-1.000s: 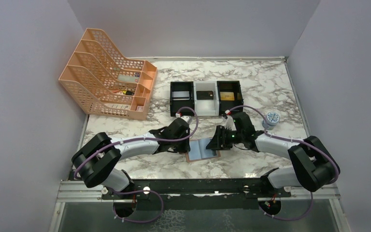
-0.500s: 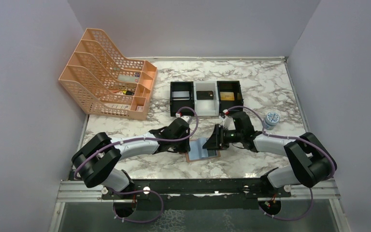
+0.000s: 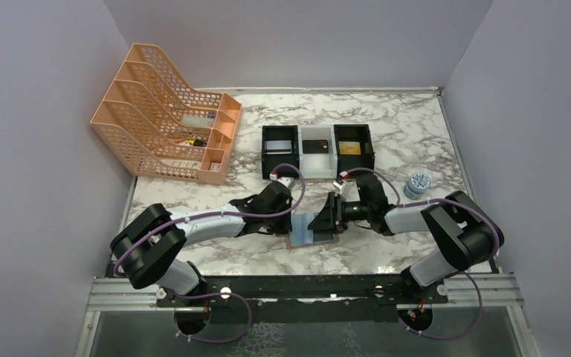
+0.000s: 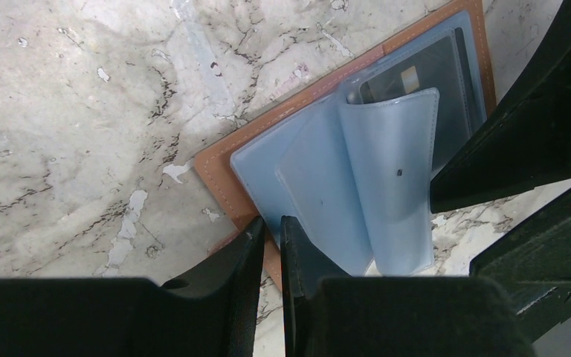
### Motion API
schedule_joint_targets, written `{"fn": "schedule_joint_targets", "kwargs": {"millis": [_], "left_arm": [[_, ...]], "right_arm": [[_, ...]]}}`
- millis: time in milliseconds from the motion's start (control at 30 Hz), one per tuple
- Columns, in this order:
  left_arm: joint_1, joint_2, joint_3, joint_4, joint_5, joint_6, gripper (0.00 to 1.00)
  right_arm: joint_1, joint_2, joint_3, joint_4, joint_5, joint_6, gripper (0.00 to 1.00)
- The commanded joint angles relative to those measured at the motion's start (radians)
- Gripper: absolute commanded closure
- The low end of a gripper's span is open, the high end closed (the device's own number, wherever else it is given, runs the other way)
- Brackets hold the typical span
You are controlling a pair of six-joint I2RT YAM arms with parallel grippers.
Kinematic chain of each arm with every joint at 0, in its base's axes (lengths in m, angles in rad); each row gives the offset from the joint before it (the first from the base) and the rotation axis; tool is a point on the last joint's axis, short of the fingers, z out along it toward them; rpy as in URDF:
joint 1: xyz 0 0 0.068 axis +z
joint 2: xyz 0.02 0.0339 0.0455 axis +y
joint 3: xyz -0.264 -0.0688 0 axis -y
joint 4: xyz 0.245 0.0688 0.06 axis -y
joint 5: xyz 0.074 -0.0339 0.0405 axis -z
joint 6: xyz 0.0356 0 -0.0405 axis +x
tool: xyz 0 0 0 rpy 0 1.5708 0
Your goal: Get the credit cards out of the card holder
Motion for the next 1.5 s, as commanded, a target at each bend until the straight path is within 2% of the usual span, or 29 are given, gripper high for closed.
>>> {"fn": "schedule_joint_targets", "kwargs": {"millis": [0,100,400,500,600,667,700,833,900,1167,1300,1467], "left_arm": [[-0.008,-0.025,0.029,-0.002,-0.033,-0.005,0.82],[-0.008,-0.043,0.019,-0.011,-0.045,-0.012,0.82],[-0.010,-0.128,0.012,-0.068,-0.116,-0.027,0.77],[-0.009,-0.169,0.007,-0.084,-0.147,-0.036,0.73],[-0.010,-0.210,0.007,-0.095,-0.171,-0.043,0.67],[-0.009,-0.235,0.004,-0.095,-0.182,-0.050,0.64],[-0.009,-0.246,0.002,-0.093,-0.184,-0.051,0.63],[-0.008,-0.270,-0.005,-0.084,-0.179,-0.054,0.58],[-0.008,-0.272,-0.011,-0.080,-0.173,-0.059,0.57],[-0.009,-0.209,-0.007,0.001,-0.034,-0.021,0.49],[-0.013,-0.133,0.012,0.014,0.018,-0.017,0.49],[-0.014,-0.052,0.031,0.001,0.022,-0.011,0.51]], "right_arm": [[0.007,0.002,0.050,0.021,-0.032,-0.018,0.52],[0.010,-0.010,0.077,-0.052,-0.004,-0.060,0.51],[0.024,0.019,0.104,-0.039,-0.064,-0.075,0.47],[0.029,-0.004,0.125,-0.062,-0.076,-0.085,0.45],[0.030,-0.003,0.115,0.175,-0.220,0.062,0.43],[0.030,-0.022,0.103,0.236,-0.224,0.108,0.43],[0.030,-0.039,0.111,0.183,-0.207,0.084,0.43],[0.030,-0.138,0.196,-0.218,-0.021,-0.122,0.43],[0.030,-0.186,0.213,-0.324,0.049,-0.175,0.42],[0.029,-0.309,0.190,-0.570,0.405,-0.247,0.42],[0.029,-0.321,0.165,-0.623,0.450,-0.276,0.43],[0.029,-0.315,0.131,-0.600,0.412,-0.274,0.44]]}}
